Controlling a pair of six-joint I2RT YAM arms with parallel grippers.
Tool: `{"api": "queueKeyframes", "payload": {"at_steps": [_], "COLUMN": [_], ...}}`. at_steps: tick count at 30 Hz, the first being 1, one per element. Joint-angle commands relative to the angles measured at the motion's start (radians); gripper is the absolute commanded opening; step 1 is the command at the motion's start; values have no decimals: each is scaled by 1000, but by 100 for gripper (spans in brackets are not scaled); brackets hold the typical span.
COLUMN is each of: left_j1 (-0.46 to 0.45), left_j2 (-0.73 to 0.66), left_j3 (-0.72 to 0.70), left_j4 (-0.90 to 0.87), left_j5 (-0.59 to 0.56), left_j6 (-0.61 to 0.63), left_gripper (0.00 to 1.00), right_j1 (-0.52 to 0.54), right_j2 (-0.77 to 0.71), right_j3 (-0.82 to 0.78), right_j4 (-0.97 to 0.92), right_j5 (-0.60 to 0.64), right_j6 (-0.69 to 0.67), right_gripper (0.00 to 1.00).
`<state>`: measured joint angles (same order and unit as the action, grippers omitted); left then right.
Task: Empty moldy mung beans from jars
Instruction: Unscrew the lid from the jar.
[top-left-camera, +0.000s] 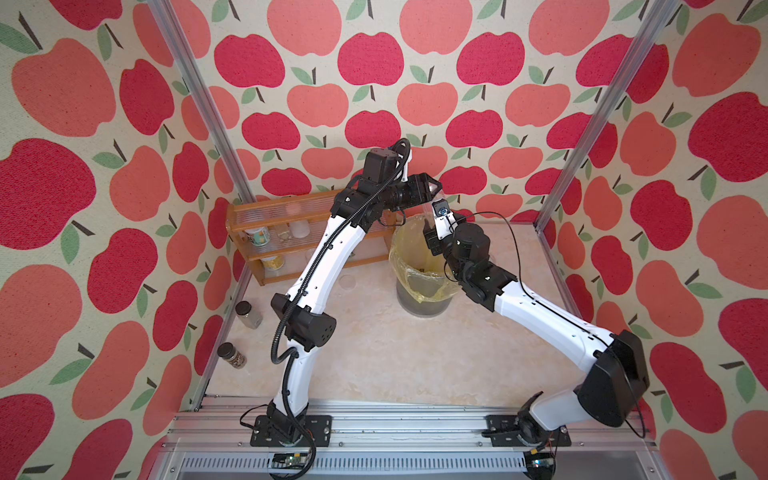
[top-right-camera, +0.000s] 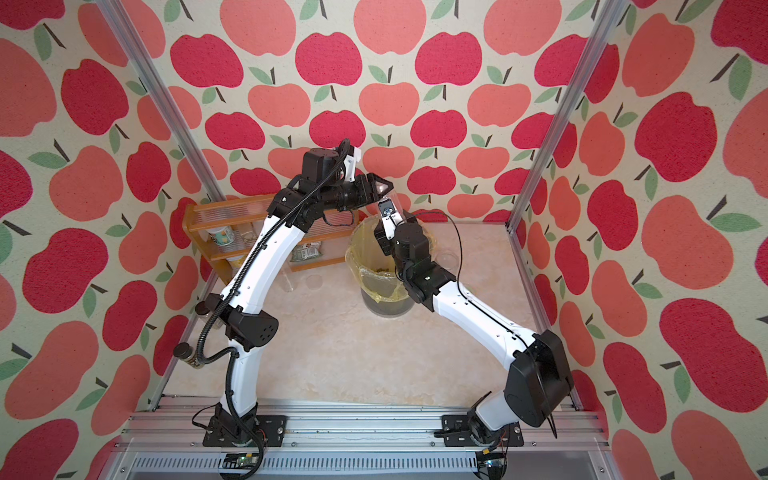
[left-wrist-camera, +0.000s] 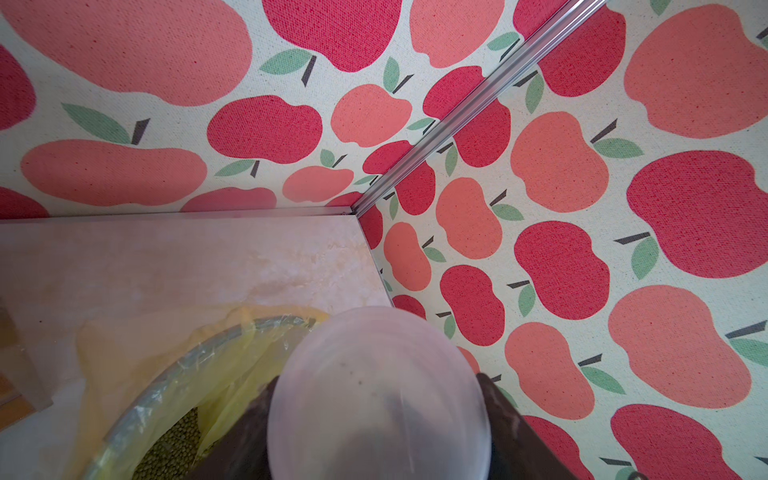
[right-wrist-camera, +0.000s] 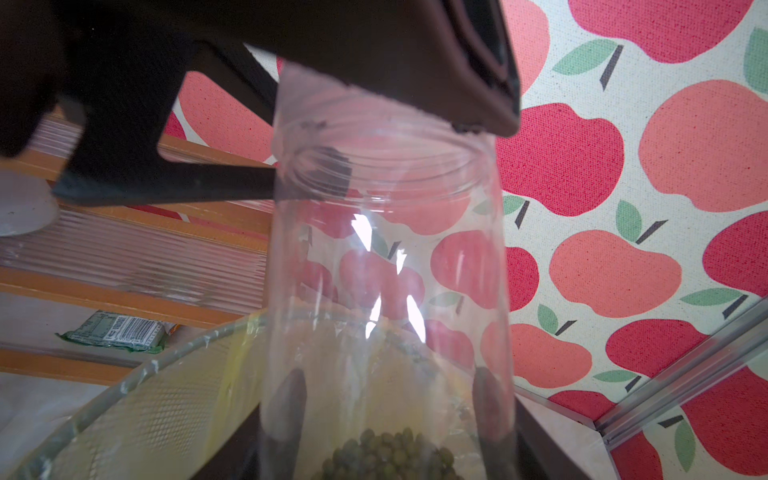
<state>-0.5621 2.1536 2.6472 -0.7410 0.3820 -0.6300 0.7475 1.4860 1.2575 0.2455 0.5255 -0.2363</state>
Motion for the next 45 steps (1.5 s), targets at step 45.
{"api": "queueKeyframes", "payload": {"at_steps": [45], "left_j1": [161], "left_j2": [51], "left_j3": [34], "left_j4": [-54], "left_j5": [-13], "left_j6": [-28], "left_gripper": [68], "right_j1": [18], "right_j2": [11], "right_j3": [-51], "right_j4": [305], "right_j5": [-3], "right_j6": [-166], "right_gripper": [31]}}
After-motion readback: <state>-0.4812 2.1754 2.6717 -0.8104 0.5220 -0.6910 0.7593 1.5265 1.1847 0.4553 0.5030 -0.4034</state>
